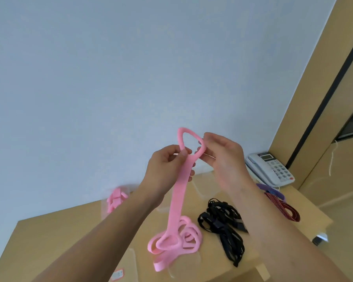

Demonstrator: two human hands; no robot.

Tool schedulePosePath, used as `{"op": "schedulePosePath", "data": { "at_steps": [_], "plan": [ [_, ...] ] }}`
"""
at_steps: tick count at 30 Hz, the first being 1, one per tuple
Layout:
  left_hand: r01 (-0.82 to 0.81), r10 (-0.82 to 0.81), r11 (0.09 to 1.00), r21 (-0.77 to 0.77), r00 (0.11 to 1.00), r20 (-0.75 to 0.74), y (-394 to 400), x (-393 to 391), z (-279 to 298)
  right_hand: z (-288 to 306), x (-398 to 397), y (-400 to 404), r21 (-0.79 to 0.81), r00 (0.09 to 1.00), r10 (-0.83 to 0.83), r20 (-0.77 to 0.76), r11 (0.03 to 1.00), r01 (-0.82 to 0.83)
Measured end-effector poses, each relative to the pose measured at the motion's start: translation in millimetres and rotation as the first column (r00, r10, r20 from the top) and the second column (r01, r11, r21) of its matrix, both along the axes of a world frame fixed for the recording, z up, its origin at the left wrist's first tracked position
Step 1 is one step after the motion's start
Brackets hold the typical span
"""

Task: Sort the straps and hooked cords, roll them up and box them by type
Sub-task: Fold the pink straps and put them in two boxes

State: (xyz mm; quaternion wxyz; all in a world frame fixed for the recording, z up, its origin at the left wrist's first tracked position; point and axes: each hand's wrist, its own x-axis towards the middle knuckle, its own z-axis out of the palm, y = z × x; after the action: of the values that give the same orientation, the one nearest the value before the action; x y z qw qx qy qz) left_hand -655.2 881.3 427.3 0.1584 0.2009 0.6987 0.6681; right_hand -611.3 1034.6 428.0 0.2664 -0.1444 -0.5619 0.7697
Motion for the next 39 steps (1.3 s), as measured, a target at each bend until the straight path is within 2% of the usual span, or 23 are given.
{"op": "schedulePosePath", "data": {
  "at_steps": [7,11,16,19,23,30,34,39],
  "plan": [
    [-0.176,0.175,0.984,0.007,0.982,0.070,10.5,-0.4,-0.7,16.7,-16.3,16.7,0.341,0.993,0.119,0.007,0.933,-0.114],
    [-0.247,0.243,0.969,0.026,0.963,0.120,13.5,0.8,-3.9,6.7,-28.3,21.1,0.668,0.997,0.065,-0.042,0.744,-0.020],
    [-0.255,0.245,0.966,0.045,0.956,0.160,8.0,2.6,-3.8,-11.3,-42.4,22.1,0.847,0.971,0.093,-0.218,0.512,0.141],
    [-0.237,0.221,0.968,0.078,0.959,0.180,3.9,4.9,-3.4,-18.0,-45.9,20.7,0.889,0.948,0.174,-0.267,0.425,0.172],
    [-0.236,0.215,0.968,0.089,0.955,0.203,-4.2,4.5,-4.4,-19.9,-43.7,11.2,0.892,0.930,0.251,-0.269,0.430,0.142],
    [-0.214,0.193,0.971,0.108,0.965,0.180,-18.0,-1.0,-10.0,-25.3,-40.0,-2.7,0.931,0.951,0.212,-0.225,0.336,0.146],
    [-0.207,0.198,0.977,0.054,0.970,0.140,-26.5,-2.1,-13.6,-28.3,-39.3,-11.6,0.953,0.961,0.199,-0.191,0.271,0.133],
    [-0.253,0.253,0.965,-0.062,0.967,-0.006,-31.8,-5.7,-20.2,-27.5,-37.7,-22.2,0.979,0.985,0.130,-0.110,0.186,0.084]
  ]
}}
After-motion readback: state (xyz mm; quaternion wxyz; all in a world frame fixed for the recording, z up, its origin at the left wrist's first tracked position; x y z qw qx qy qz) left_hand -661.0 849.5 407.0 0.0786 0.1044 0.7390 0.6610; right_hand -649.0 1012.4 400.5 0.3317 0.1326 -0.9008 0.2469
